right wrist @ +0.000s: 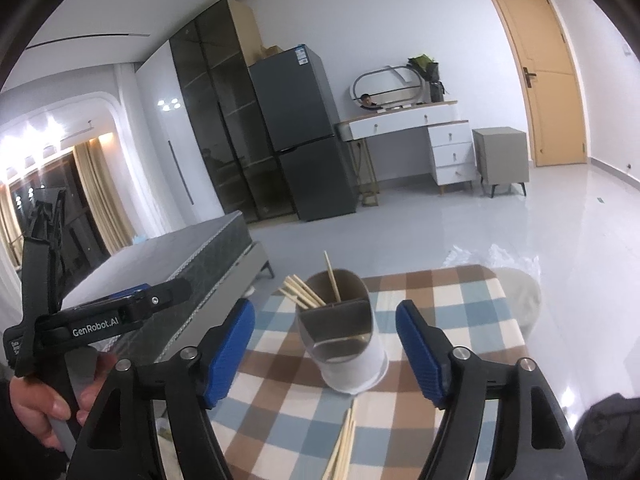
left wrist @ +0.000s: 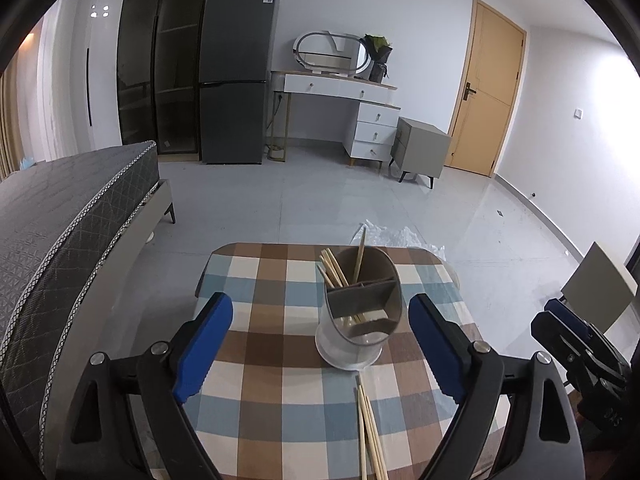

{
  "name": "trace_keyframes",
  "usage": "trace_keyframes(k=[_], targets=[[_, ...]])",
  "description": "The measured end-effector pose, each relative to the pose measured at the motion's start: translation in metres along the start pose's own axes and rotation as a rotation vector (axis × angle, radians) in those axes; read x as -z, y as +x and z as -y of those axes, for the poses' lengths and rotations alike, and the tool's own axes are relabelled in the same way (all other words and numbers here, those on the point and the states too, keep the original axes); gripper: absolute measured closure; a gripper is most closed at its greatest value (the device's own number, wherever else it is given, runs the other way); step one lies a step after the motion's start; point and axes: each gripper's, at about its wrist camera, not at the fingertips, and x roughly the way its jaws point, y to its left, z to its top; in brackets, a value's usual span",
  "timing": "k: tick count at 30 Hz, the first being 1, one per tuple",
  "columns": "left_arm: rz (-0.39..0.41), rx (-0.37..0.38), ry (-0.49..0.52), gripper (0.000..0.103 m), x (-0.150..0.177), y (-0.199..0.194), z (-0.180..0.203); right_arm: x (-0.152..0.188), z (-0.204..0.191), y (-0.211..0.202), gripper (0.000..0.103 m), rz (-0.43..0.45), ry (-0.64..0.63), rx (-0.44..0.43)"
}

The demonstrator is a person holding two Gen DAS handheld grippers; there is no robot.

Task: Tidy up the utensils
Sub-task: 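Open both tools and withdraw them from the utensil holder, then lower the right tool onto the chopsticks and close on one chopstick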

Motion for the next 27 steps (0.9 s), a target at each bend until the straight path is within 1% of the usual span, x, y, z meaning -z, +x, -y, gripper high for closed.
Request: trace_keyframes(k=[3,5,11,15,23,27], targets=[[0.002,-0.003,0.008,0.016,0.009,-0.002,0.002,0.010,-0.003,-0.004,0.025,-0.004,0.002,0.006],[0.001,-0.005,0.011,0.016,0.016,-0.002,0.004,0.019,-0.002,-0.005,0.022,-0.008,0.003,0.015],[-0.022,-0.012,-0.003,0.016,0.041,0.004,0.006,0.042,0.005,-0.004,0.018,-0.044,0.021,0.033],[-0.055,-0.019,-0.013,0.016,0.061,0.013,0.007,0.056,0.012,0.001,0.016,-0.085,0.028,0.046],[-0.129,-0.026,-0.022,0.016,0.091,0.034,0.007,0.082,0.022,0.015,0.009,-0.155,0.034,0.078],[-0.176,-0.021,-0.017,0.016,0.102,0.048,0.007,0.093,0.029,0.029,0.008,-0.210,0.047,0.094]])
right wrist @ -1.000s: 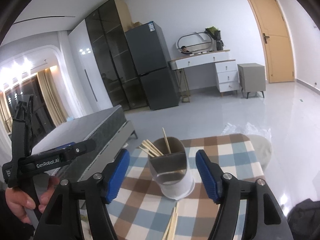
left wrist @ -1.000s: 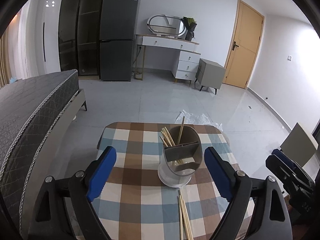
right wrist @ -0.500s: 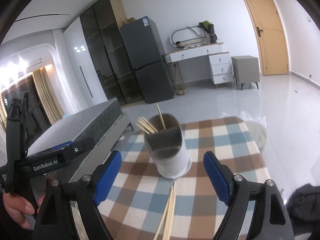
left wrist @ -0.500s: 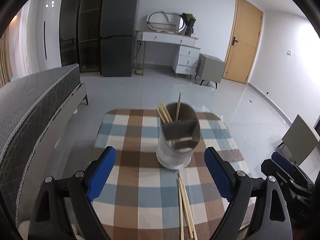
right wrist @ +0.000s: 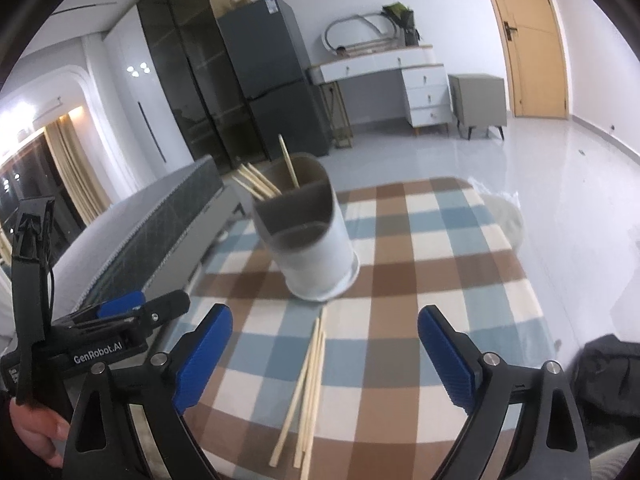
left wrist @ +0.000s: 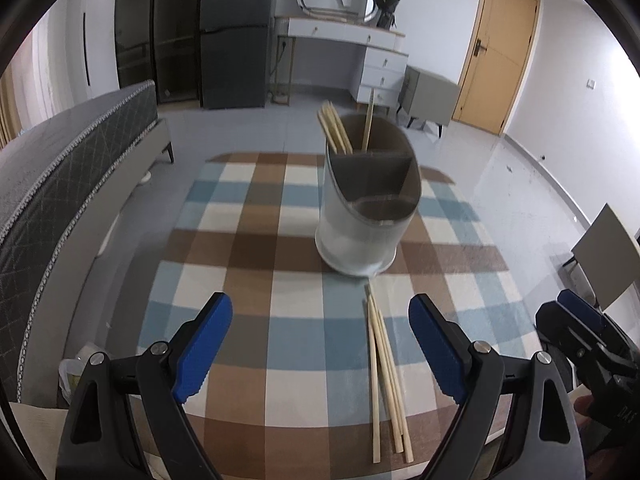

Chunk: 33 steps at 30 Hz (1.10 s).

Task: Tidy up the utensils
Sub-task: 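Lower the right tool onto the chopsticks and close on one chopstick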

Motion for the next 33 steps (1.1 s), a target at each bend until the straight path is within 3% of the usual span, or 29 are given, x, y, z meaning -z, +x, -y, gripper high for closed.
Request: trace_keyframes(k=[7,10,18,22,33], targets=[[-0.113,-0.057,-0.020,0.016,0.018,0.034,-0.010,0.018,0.003,0.037,0.008,-0.141,0.008,0.023],[-0.161,-0.048,-0.065,0.016,0.019,0.046,-0.018,0.024,0.003,0.052,0.008,-0.195,-0.001,0.041],[-0.204,-0.035,-0.125,0.016,0.016,0.058,-0.025,0.028,0.014,0.100,0.009,-0.378,-0.005,0.083],[-0.212,-0.062,-0.142,0.016,0.015,0.066,-0.031,0.031,0.013,0.125,0.010,-0.446,-0.031,0.084],[-0.261,-0.088,-0.209,0.016,0.014,0.079,-0.047,0.045,-0.007,0.156,0.031,-0.506,-0.207,0.160]])
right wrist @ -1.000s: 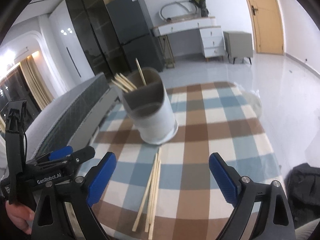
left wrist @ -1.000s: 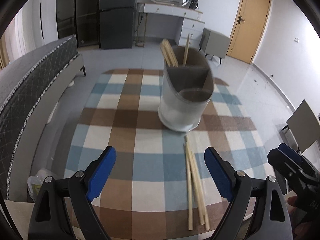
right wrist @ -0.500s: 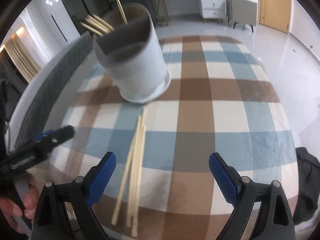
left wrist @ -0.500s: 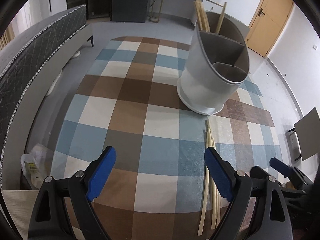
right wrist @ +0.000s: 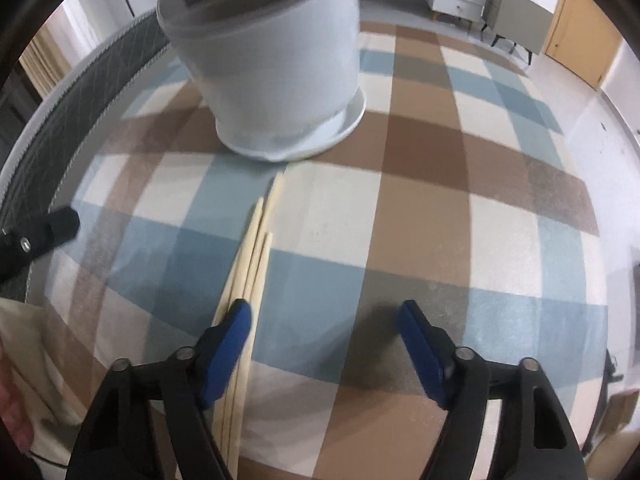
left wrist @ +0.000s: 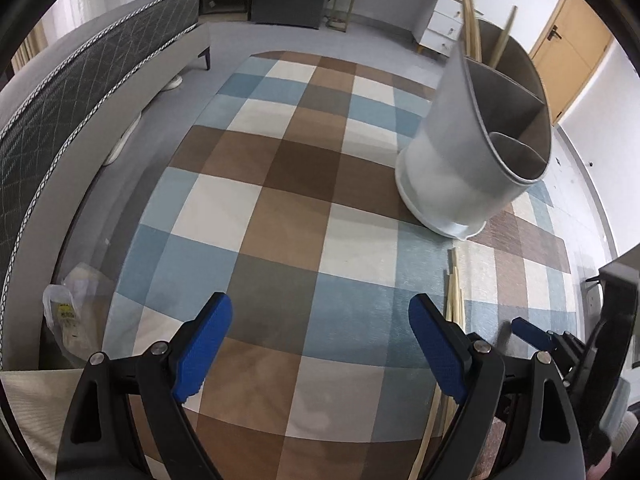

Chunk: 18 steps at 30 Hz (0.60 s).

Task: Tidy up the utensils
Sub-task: 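Lower the right tool onto the chopsticks and close on one chopstick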

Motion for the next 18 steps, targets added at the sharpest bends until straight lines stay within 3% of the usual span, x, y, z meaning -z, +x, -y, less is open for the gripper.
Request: trace_keyframes(k=[7,15,18], targets=[[-0.021,-0.005,-0.035,0.016,-0.003,0.004,-0.006,0.001,-0.019,0.000,0.039,0.010,-0.093,0.051],[-0.041,-0.009,-0.096,0.016,-0.007,0.006,-0.018,-0.012,-0.021,0.004,0.043,0.020,-0.058,0.031],[-0.046,-0.014,-0.099,0.016,-0.007,0.006,-0.021,-0.022,-0.027,0.007,0.054,0.033,-0.077,0.023]])
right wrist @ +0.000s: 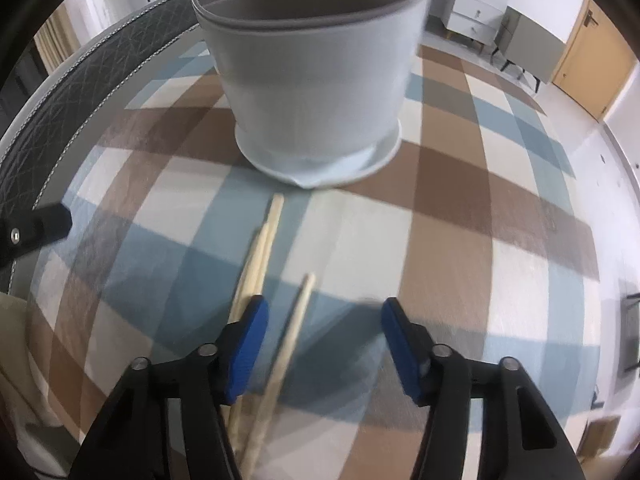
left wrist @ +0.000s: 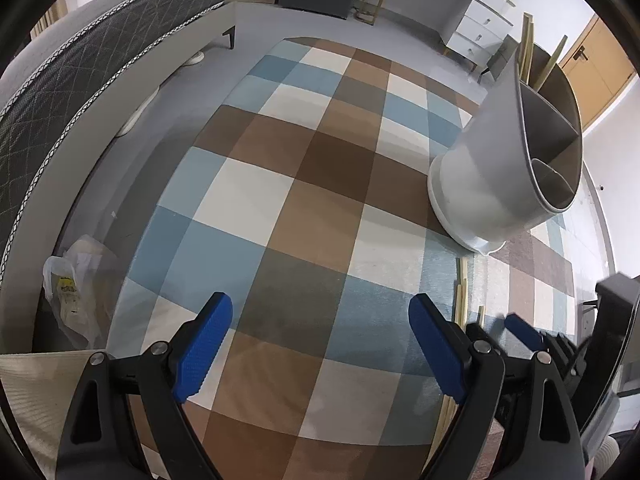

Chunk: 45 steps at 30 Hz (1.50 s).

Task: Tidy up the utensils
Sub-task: 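Lower the right tool onto the chopsticks and close on one chopstick, then lift the chopstick with the right tool while the left tool grasps another chopstick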

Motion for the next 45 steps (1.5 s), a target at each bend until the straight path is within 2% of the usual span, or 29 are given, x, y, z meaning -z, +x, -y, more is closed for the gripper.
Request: trace_keyframes(k=[2,3,5,9,12,18,23,28,31,36,39,45], targets=[[-0.001,-0.001,-0.004,0.016,0.000,0.000,-0.002,-0.004,-0.003,0.001,0.071,0.005,-0.016,-0.010],[-0.003,-0.006,-0.004,0.016,-0.001,0.001,-0.003,-0.004,-0.004,0.001,0.077,0.007,-0.023,-0.013],[-0.007,-0.010,-0.006,0.016,-0.001,0.002,-0.005,-0.005,-0.006,0.001,0.098,0.009,-0.032,-0.024],[-0.017,-0.005,0.006,0.016,0.000,0.004,-0.002,-0.006,0.009,0.001,0.100,0.008,0.051,-0.092],[-0.028,0.006,0.055,0.016,0.005,0.007,0.008,-0.006,0.031,-0.011,0.100,0.048,0.153,-0.142],[-0.132,0.084,0.161,0.016,0.026,0.021,0.036,0.002,0.085,-0.039,0.100,0.162,0.395,-0.268],[-0.163,0.077,0.289,0.016,0.050,0.025,0.062,0.015,0.117,-0.056,0.100,0.226,0.539,-0.369],[-0.164,0.033,0.379,0.016,0.069,0.030,0.081,0.026,0.136,-0.070,0.100,0.270,0.627,-0.424],[-0.176,-0.007,0.393,0.016,0.076,0.036,0.083,0.030,0.142,-0.079,0.100,0.297,0.638,-0.418],[-0.147,-0.033,0.380,0.016,0.078,0.035,0.077,0.033,0.148,-0.090,0.100,0.331,0.631,-0.395],[-0.155,-0.025,0.345,0.016,0.077,0.035,0.068,0.033,0.147,-0.092,0.100,0.336,0.621,-0.391],[-0.151,-0.029,0.345,0.016,0.078,0.036,0.058,0.033,0.141,-0.095,0.100,0.345,0.595,-0.386]])
